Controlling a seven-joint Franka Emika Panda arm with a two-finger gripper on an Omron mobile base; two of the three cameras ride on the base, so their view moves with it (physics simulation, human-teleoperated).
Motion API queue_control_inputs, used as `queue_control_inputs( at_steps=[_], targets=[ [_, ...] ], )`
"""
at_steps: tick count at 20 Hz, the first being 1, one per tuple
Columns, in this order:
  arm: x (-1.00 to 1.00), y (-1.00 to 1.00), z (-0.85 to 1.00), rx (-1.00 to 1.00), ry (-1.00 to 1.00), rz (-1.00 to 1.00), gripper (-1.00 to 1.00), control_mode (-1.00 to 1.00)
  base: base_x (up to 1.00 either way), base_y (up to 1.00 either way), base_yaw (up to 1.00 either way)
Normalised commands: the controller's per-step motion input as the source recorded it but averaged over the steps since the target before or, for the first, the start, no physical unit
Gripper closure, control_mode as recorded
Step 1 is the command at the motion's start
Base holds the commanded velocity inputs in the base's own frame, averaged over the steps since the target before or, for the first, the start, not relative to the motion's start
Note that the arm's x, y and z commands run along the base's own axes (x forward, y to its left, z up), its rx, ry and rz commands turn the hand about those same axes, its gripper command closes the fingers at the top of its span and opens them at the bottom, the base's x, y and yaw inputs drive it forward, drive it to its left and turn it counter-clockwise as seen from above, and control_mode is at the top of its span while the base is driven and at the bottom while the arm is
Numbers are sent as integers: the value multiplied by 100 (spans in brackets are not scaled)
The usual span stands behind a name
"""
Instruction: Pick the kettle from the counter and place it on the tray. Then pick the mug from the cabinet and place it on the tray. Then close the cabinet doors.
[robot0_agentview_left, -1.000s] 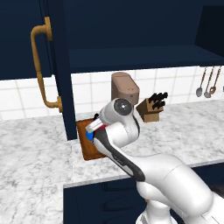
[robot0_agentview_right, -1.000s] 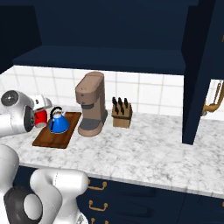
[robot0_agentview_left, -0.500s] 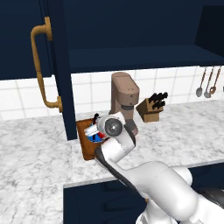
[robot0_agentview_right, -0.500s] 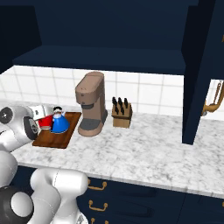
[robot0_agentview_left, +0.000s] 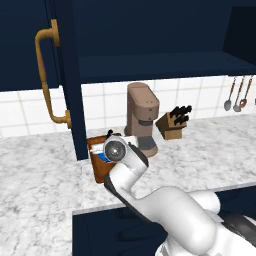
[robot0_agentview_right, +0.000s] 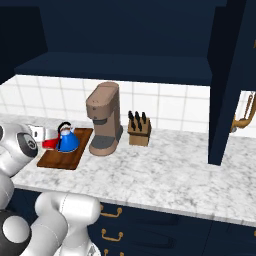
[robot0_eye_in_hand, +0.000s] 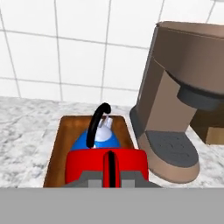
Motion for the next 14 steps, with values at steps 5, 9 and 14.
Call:
queue_control_inputs(
  at_steps=[5,9,14],
  targets=[
    [1,7,-48,2,0,-1,100,-100,0,0,0],
    [4,2,-61,0,-10,0,100,-100,0,0,0],
    [41,0,-37,2,-5,0,100,-100,0,0,0]
  ],
)
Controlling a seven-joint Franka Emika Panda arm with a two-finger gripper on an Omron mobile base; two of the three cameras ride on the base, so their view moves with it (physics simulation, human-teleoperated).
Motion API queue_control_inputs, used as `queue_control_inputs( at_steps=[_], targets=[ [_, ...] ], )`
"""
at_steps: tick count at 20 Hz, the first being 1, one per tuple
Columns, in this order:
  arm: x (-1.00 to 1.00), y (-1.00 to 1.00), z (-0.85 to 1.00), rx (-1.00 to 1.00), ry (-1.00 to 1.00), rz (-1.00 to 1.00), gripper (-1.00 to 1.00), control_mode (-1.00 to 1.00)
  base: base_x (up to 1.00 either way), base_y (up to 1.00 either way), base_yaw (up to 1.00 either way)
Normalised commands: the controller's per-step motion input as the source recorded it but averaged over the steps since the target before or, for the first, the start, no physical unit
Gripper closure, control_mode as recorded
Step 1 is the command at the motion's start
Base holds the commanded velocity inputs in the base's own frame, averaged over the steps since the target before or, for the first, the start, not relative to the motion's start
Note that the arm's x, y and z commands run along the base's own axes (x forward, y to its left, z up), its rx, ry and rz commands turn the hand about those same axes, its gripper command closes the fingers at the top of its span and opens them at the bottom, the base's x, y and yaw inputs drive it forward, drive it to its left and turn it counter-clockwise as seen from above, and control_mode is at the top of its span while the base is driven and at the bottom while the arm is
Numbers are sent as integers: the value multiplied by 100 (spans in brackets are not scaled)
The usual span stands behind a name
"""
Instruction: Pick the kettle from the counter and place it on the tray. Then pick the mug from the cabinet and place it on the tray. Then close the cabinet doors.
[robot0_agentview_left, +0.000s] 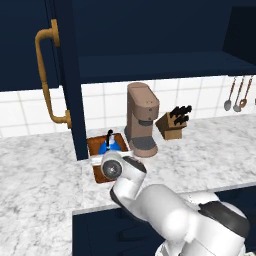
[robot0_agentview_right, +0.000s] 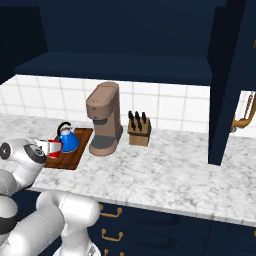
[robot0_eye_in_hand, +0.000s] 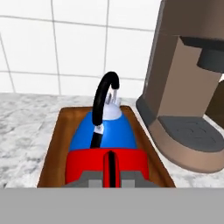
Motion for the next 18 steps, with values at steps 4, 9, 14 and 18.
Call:
queue_control_inputs(
  at_steps=[4,9,14,18],
  targets=[
    [56,1,-29,5,0,1,100,-100,0,0,0],
    [38,11,-35,2,3,4,100,-100,0,0,0],
    [-2,13,-23,0,1,2,100,-100,0,0,0],
    [-25,35,1,0,0,0,-100,-100,0,0,0]
  ],
)
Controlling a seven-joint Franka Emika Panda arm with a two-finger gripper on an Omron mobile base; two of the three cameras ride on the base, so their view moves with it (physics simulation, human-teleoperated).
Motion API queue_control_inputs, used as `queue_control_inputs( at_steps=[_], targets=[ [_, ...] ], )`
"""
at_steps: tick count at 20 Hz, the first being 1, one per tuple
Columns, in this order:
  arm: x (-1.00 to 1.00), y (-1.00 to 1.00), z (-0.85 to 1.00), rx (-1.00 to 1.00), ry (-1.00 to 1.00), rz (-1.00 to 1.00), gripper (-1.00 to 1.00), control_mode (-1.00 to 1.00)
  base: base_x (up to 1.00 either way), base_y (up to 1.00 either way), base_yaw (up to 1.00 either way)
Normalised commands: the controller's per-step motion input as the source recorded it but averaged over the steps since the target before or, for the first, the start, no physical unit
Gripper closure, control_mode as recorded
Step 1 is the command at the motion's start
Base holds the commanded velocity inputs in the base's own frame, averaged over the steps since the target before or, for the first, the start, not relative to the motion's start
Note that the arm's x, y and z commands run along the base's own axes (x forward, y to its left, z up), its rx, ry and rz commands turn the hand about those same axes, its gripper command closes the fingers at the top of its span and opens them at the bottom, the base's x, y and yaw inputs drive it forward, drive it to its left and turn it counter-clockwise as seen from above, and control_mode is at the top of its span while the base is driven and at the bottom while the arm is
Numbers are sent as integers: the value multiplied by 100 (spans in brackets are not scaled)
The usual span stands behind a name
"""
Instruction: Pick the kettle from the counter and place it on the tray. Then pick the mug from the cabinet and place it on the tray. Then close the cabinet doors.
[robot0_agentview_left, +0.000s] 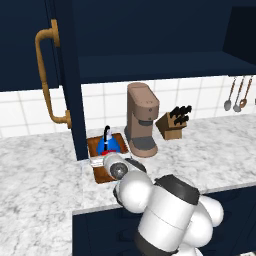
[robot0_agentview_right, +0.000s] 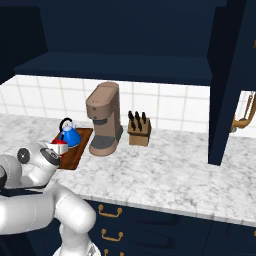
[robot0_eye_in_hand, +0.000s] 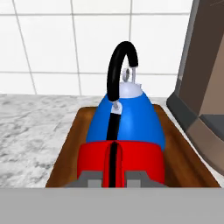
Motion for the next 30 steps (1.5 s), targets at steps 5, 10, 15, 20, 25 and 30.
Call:
queue_control_inputs(
  at_steps=[5,10,15,20,25,30],
  targets=[
    [-71,9,26,0,-1,0,-100,-100,0,0,0],
    [-48,34,27,0,0,0,-100,-100,0,0,0],
    [-13,48,31,-1,0,0,-100,-100,0,0,0],
    [-20,3,64,-5,2,-5,-100,-100,0,0,0],
    [-1,-19,29,0,19,-1,-100,-100,0,0,0],
    [0,-1,0,0,4,0,-100,-100,0,0,0]
  ],
)
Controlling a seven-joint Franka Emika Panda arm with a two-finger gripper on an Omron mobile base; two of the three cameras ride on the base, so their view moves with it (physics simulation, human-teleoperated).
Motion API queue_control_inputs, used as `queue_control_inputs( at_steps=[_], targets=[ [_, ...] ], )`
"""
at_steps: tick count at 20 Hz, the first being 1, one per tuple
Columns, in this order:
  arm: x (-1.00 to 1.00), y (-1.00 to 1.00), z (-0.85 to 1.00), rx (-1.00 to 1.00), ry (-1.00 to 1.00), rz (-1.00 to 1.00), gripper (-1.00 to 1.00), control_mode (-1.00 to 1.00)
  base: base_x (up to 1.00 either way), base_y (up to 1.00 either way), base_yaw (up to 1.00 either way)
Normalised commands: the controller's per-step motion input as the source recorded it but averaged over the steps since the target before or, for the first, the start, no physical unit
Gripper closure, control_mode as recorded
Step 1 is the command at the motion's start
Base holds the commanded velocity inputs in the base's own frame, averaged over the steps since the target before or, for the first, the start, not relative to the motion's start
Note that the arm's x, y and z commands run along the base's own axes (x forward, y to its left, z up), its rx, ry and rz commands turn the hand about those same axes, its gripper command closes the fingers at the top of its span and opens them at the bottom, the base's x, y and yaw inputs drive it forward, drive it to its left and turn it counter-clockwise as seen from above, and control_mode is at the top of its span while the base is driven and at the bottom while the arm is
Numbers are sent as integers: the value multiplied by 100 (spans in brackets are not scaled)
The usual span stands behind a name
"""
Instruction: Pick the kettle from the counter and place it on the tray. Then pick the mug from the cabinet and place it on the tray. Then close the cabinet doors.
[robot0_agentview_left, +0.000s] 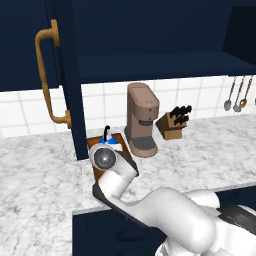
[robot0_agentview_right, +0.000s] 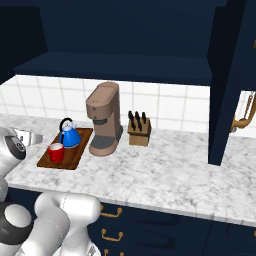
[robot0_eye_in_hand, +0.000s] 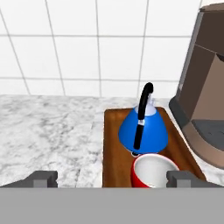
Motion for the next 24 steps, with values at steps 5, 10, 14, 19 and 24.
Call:
queue_control_inputs(
  at_steps=[5,10,14,19,24],
  targets=[
    [-2,-6,1,0,8,0,-100,-100,0,0,0],
    [-1,-10,12,-2,19,0,-100,-100,0,0,0],
    [-14,-7,23,-4,17,1,-100,-100,0,0,0],
    [-26,-11,4,-2,9,0,-100,-100,0,0,0],
    [-29,-14,4,0,3,0,100,-100,0,0,0]
  ],
)
